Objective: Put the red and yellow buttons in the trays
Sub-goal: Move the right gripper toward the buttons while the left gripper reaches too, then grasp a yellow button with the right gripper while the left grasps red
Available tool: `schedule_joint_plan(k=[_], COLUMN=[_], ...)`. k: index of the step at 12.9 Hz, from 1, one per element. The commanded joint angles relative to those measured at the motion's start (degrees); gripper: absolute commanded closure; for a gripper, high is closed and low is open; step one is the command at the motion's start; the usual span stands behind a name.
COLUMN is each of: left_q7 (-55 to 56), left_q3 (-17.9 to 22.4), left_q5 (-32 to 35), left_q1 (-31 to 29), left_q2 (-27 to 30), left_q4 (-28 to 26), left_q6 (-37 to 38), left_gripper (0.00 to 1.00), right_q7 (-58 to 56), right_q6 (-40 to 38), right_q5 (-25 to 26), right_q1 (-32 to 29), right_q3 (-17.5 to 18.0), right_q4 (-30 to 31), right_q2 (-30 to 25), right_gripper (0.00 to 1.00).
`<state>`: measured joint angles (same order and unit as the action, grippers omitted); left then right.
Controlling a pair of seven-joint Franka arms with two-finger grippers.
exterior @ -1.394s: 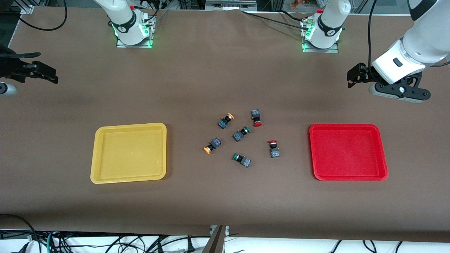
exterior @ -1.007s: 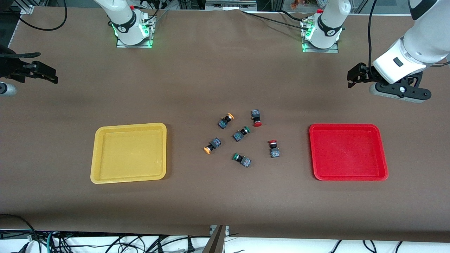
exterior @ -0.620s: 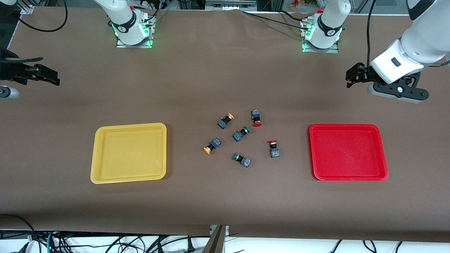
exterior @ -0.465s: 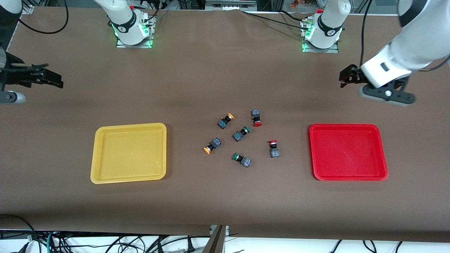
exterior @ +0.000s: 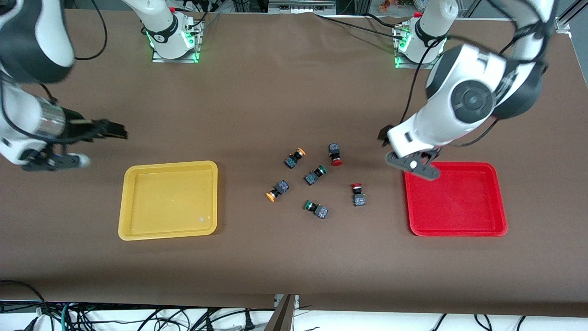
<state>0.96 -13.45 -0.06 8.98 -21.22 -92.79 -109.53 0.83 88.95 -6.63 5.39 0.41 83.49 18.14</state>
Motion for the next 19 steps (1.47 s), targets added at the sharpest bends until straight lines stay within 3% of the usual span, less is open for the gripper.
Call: schedule_joint_plan(k=[1,4,6,9,11,18,19], left_q7=[0.18,0.27,-0.78,-0.79,-1.75,-2.02,-2.02], left_q3=[0.36,0.44,0.44,0.44,0.44,0.53,0.53], left_q5=[-0.29,0.06,1.45,2.43,2.43,2.52,3.30], left_q1=[0.78,0.60,1.13,2.71,2.89,2.98,2.98], left_q2=[-5.74,-11.36,-15.94,-18.24,-21.48,-24.30,-24.48], left_q4=[1.48,1.30,2.09,1.48,0.69,0.33,0.33], left_q6=[-9.70,-20.61,-22.74,-24.41,-31.43,-33.03,-33.03], left_gripper=[0.00,0.00,0.00,0.00,0.00,0.00,0.27], right_q7=[8.96,26.18,35.77,52.63,63.11,72.12,72.12], right_q6=[4.98,11.92,15.97,23.96,33.70,45.35,45.35], right_q5=[-2.07,-2.42,-2.60,-3.21,-3.39,-2.60,-2.60], right_q1=[4.69,12.34,16.21,24.11,29.13,37.14,37.23], right_q3=[0.11,0.11,0.11,0.12,0.11,0.03,0.03], right_q4=[-0.52,-0.52,-0.52,-0.61,-0.61,-0.70,-0.61], right_q2=[4.17,8.92,12.69,18.49,23.24,30.38,30.73], right_gripper=[0.00,0.00,0.00,0.00,0.00,0.01,0.09])
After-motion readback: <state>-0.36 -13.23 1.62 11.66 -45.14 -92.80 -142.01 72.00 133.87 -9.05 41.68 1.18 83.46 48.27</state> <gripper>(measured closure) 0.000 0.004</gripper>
